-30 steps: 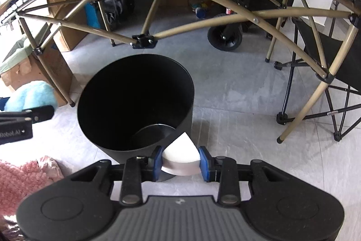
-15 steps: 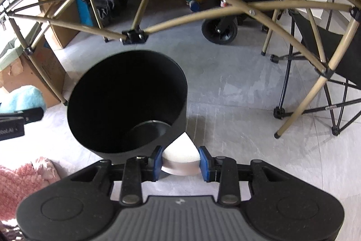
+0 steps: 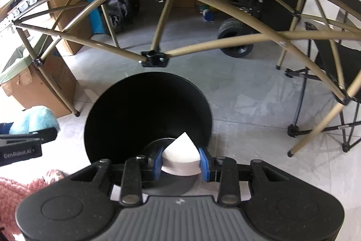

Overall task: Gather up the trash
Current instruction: 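Carry the white sponge with the right gripper down over the black bin, then open the right gripper to drop the white sponge into the bin, then move the left gripper holding the blue cloth over the bin and open it, then raise both tools back toward the table, then grasp the lavender fluffy towel with the left gripper while the right gripper grasps the white foam block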

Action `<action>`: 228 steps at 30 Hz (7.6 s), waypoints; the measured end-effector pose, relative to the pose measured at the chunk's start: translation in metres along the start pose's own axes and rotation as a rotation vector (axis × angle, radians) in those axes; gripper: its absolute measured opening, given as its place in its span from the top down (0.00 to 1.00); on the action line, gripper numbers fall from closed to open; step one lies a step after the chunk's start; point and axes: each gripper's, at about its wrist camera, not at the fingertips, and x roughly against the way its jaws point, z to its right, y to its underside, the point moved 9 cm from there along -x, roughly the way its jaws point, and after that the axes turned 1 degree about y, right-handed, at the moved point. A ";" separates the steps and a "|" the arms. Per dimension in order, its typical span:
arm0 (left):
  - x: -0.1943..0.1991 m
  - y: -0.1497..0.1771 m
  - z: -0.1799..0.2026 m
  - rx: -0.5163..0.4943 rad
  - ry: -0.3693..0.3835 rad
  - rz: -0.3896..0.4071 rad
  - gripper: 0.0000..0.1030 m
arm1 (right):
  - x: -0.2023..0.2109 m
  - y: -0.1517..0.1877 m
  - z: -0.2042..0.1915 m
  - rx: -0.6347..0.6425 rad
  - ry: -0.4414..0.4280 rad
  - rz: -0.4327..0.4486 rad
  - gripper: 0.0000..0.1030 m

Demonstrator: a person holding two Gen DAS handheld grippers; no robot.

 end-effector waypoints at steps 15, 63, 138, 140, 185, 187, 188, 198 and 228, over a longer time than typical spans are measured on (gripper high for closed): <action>-0.021 -0.001 -0.039 0.084 -0.046 -0.055 0.27 | -0.062 -0.016 -0.043 0.017 -0.013 -0.123 0.68; -0.023 -0.002 -0.044 0.099 -0.051 -0.071 0.27 | -0.096 -0.006 -0.054 -0.060 0.003 -0.279 0.00; -0.049 -0.019 0.161 -0.038 0.115 -0.309 0.23 | 0.010 0.018 0.148 -0.411 0.165 -0.024 0.00; -0.047 -0.020 0.161 -0.036 0.118 -0.310 0.16 | 0.010 0.018 0.148 -0.413 0.167 -0.024 0.00; 0.100 -0.061 0.117 -0.041 0.149 0.135 0.00 | 0.096 -0.010 0.128 -0.373 0.122 0.249 0.00; 0.112 -0.067 0.111 -0.031 0.144 0.191 0.00 | 0.114 -0.019 0.123 -0.354 0.109 0.306 0.00; 0.118 -0.070 0.109 -0.026 0.142 0.218 0.00 | 0.123 -0.023 0.121 -0.343 0.102 0.340 0.00; 0.151 -0.118 0.083 0.024 0.123 0.398 0.00 | 0.172 -0.078 0.087 -0.176 0.045 0.555 0.00; 0.088 -0.235 0.103 0.099 0.176 0.420 0.02 | 0.125 -0.215 0.090 -0.170 0.052 0.682 0.00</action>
